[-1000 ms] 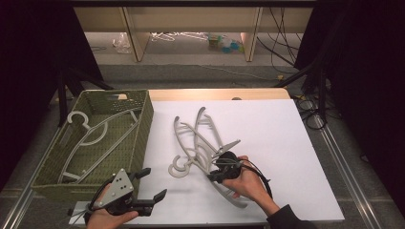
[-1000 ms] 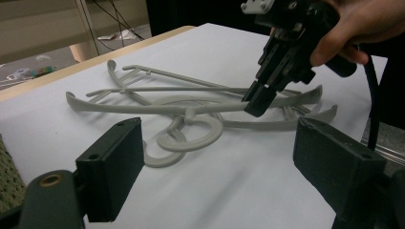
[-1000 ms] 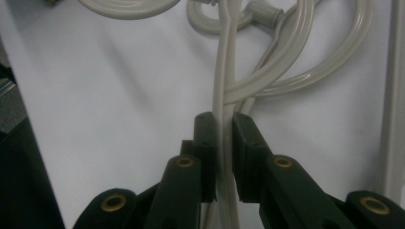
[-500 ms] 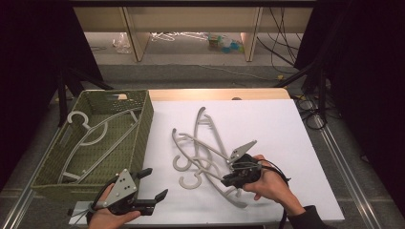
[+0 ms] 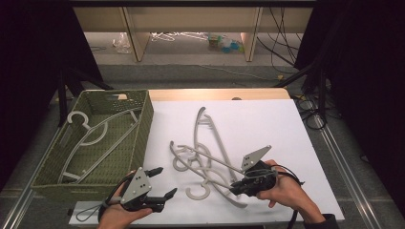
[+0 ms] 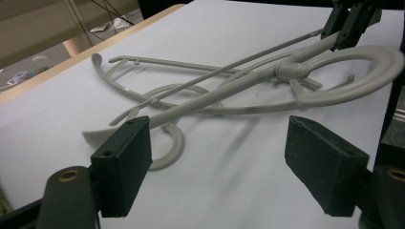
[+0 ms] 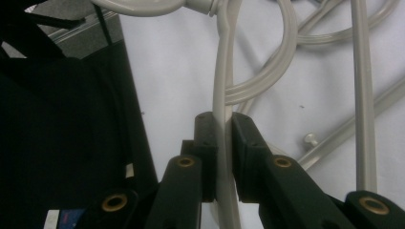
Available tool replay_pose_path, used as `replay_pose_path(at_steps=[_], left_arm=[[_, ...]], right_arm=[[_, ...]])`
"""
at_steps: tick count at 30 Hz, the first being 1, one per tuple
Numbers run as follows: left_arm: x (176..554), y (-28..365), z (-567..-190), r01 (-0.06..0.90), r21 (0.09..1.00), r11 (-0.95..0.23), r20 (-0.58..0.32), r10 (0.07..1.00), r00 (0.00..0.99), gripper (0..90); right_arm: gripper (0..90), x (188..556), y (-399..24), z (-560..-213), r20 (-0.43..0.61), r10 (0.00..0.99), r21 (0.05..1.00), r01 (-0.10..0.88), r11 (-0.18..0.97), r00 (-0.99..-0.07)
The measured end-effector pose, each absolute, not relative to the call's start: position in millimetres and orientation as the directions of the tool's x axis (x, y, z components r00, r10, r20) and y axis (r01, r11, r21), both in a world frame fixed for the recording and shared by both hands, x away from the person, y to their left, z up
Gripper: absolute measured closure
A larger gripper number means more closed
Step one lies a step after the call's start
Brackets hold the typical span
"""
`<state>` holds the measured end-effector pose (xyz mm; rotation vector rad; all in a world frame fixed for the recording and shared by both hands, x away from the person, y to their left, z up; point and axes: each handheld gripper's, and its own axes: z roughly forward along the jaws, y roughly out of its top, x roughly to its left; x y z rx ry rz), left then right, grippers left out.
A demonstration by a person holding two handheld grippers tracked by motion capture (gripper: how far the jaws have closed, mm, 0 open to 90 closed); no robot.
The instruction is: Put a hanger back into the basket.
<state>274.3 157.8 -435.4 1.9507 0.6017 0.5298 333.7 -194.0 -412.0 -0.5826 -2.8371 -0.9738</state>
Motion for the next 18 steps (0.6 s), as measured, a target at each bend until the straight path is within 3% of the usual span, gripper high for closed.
replay_pose_path(at_steps=[5,11,18], left_arm=[[281,146,-439,0.156,0.878,-0.452,0.159,0.584,0.796,31.5],[292,127,-446,0.096,0.845,-0.527,0.217,0.500,0.838,30.8],[304,125,-450,0.083,0.819,-0.567,0.239,0.470,0.850,30.8]], right_arm=[[82.4,330,-192,-410,0.212,0.299,0.577,0.367,0.730,-0.930],[82.4,324,-187,-409,0.218,0.264,0.580,0.342,0.739,-0.939],[82.4,321,-185,-408,0.224,0.243,0.580,0.329,0.745,-0.944]])
